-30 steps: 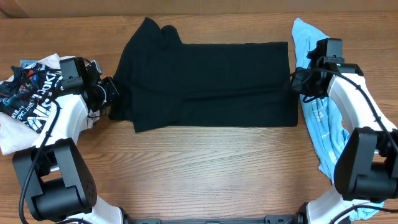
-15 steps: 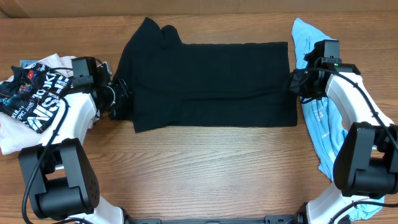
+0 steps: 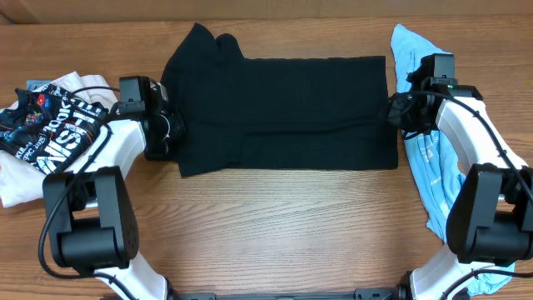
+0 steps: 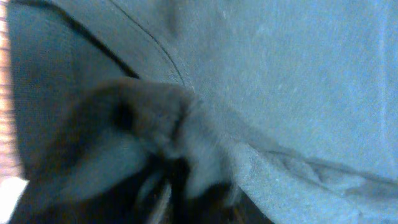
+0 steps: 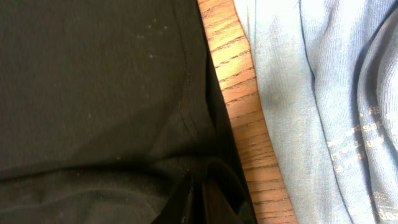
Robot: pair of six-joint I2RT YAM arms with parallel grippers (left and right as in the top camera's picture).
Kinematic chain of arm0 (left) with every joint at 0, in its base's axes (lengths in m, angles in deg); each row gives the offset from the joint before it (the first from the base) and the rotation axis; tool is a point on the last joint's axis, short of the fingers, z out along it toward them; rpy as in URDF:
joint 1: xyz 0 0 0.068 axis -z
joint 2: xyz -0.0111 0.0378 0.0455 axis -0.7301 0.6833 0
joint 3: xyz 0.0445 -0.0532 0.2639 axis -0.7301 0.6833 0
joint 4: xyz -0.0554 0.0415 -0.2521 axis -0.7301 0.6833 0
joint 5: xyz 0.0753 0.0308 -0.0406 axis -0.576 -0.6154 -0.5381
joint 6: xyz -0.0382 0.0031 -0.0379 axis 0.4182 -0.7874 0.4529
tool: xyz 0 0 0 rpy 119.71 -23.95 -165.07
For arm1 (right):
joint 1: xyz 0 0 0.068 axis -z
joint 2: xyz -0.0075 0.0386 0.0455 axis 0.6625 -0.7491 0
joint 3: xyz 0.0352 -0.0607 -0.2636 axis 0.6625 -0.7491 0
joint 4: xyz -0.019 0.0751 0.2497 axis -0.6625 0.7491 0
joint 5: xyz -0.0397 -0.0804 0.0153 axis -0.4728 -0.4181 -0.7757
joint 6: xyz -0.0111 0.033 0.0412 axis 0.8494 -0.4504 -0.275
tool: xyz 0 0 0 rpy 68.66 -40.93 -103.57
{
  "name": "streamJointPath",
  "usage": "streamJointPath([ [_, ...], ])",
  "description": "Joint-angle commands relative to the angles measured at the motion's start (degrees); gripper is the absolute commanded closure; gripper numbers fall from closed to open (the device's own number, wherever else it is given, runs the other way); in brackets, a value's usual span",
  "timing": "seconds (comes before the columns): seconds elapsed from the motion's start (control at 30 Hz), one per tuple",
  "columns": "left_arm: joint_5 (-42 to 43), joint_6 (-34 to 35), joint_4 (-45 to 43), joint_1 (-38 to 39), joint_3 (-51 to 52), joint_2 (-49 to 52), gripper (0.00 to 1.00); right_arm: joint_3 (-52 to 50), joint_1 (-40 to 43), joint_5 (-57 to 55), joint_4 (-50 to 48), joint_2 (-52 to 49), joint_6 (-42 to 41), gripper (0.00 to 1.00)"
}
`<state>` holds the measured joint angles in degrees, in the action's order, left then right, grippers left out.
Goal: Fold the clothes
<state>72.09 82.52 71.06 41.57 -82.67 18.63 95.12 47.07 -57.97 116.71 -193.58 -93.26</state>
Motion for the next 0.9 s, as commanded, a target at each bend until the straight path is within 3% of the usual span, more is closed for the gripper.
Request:
streamJointPath([
  [0.0,7.91,0.07,-2.89,0.2,-0.2,1.53,0.96,-0.09,0.11,0.55,-0.2,0.02,0.44,0.95],
  [0.2,9.4,0.15,-3.89,-1.53,-4.9,-0.02,0.96,-0.09,0.11,0.26,-0.22,0.02,0.46,0.95],
  [0.4,8.55,4.68,-10.01,-1.79,-5.57,0.52,0.94,-0.09,0.11,0.28,-0.5,0.02,0.46,0.95],
  [0.47,8.02,4.7,-10.91,-1.33,-5.57,0.87,0.81,-0.09,0.11,0.28,-0.48,0.02,0.46,0.95],
  [0.53,7.61,4.63,-10.64,-0.55,-5.55,1.27,0.53,-0.09,0.11,0.26,-0.48,0.02,0.46,0.95],
  [0.6,7.39,4.37,-9.05,-0.24,-5.55,1.66,0.36,-0.09,0.11,0.28,-0.42,0.02,0.46,0.95],
  [0.8,7.04,0.42,1.77,-0.76,-5.57,1.64,0.39,-0.09,0.11,0.33,-0.7,0.02,0.72,0.95],
  [0.87,3.26,-0.33,6.54,-0.76,-5.55,1.66,0.41,-0.09,0.11,0.31,-1.79,0.02,1.11,0.95],
])
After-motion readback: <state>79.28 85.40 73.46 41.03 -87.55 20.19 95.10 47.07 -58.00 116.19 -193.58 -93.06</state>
